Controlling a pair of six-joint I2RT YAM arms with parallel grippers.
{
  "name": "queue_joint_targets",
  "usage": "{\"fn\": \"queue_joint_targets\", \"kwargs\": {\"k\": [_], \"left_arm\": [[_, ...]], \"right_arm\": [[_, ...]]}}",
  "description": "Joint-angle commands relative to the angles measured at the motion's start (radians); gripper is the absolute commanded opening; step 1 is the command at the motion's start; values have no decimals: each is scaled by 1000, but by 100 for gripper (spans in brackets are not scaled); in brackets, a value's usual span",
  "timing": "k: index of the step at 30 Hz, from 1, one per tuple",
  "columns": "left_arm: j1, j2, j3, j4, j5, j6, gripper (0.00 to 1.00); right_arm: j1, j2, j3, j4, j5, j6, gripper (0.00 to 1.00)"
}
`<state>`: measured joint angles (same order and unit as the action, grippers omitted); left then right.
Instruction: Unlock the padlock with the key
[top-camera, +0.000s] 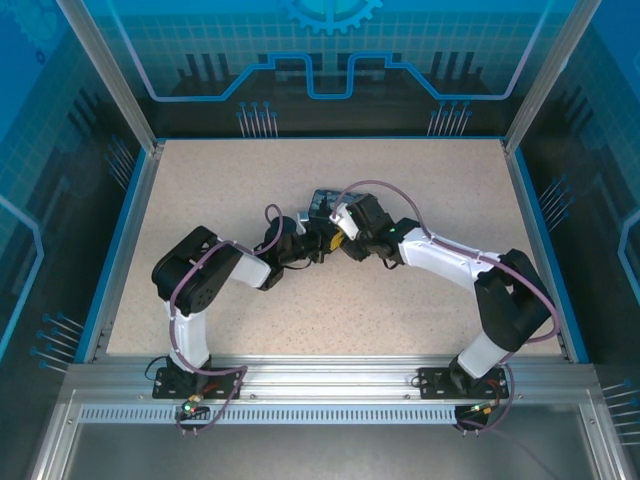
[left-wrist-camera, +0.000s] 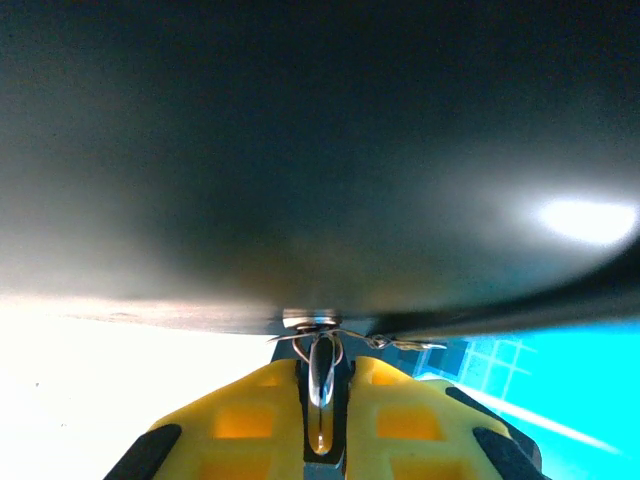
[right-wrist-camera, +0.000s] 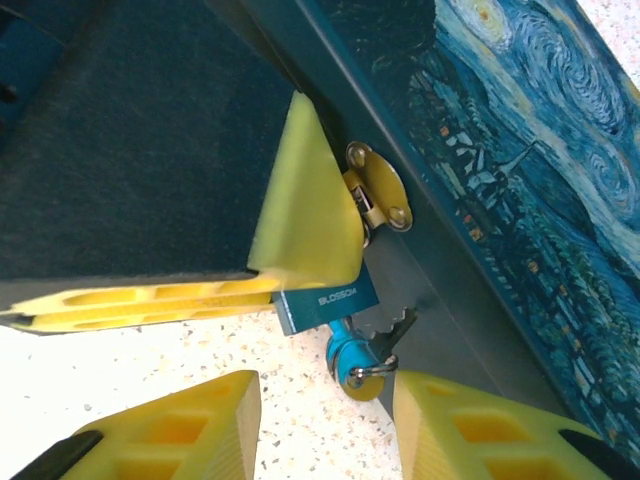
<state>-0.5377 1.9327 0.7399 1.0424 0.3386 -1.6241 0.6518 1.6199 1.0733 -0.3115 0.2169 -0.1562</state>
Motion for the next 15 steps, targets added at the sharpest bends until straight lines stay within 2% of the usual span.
{"fn": "queue_joint_targets", "kwargs": {"k": [1,8,15], "left_arm": [[9,-38,30,21,33,7,0],[8,-37,33,21,36,6,0],[11,-34,35,13,43,12,0]], "right_arm": [[22,27,22,31,56,-20,38],[25,53,36,43,89,-25,35],[25,67,50,52,86,-14,23]]}}
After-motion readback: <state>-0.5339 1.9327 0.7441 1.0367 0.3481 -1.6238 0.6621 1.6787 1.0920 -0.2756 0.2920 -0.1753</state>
